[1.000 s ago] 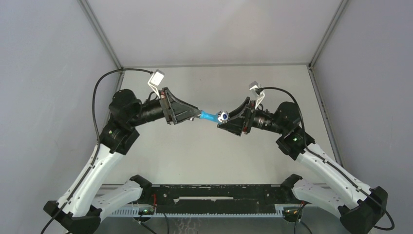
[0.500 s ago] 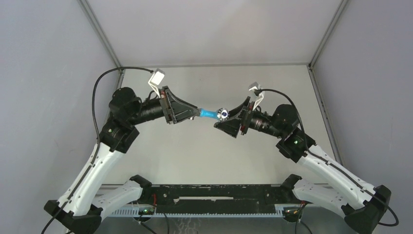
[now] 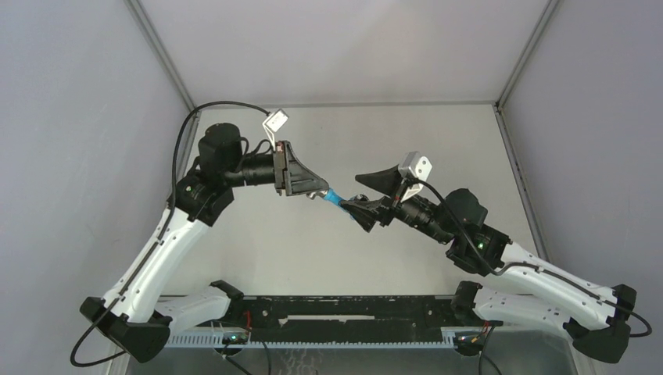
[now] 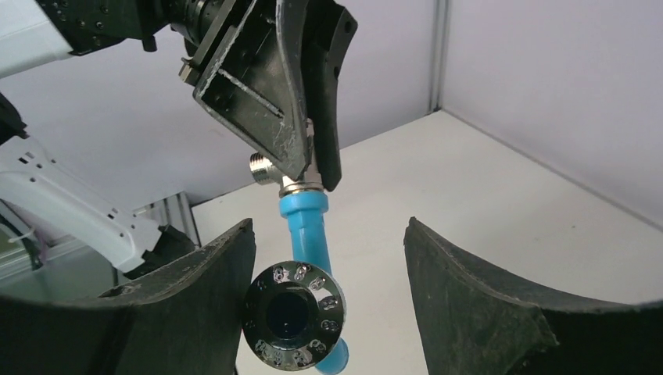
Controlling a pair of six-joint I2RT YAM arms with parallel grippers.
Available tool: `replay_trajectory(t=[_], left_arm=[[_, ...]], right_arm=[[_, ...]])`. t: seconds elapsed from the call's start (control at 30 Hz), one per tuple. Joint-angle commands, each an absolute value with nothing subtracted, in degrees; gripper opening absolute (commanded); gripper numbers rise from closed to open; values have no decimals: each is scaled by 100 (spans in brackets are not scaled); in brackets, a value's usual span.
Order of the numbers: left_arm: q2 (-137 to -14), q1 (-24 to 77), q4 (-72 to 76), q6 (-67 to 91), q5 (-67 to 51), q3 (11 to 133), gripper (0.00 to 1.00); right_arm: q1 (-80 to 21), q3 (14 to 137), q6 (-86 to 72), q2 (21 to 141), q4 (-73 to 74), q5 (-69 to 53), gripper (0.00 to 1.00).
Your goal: Install the water faucets
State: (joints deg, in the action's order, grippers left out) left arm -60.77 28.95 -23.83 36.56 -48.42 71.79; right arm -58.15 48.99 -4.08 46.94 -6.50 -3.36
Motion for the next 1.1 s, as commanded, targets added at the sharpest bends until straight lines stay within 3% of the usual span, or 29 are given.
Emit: replay_trajectory(t=[0.0, 0.77, 0.83, 0.93, 1.07], left_arm=[[-6065, 2892, -2423, 3491, -5031, 7584, 0], [-6161, 2835, -2408, 3553, -4974, 7638, 0], [-6157, 2830, -2413, 3543, -4969, 7608, 0], [-6174, 2821, -2428, 3542, -4979, 7594, 0], [-6154, 2807, -2427, 3510, -4978, 7623, 0]], right_arm=[[-5837, 4930, -29, 4643, -990, -22, 75], [-5935, 4975, -125, 4922, -320, -527, 79], [-5933, 4975, -144, 4939, -303, -465, 82], [-5946, 4971, -145, 4902, -299, -298, 94], [-5956, 4971, -70, 4865, -243, -212, 93]])
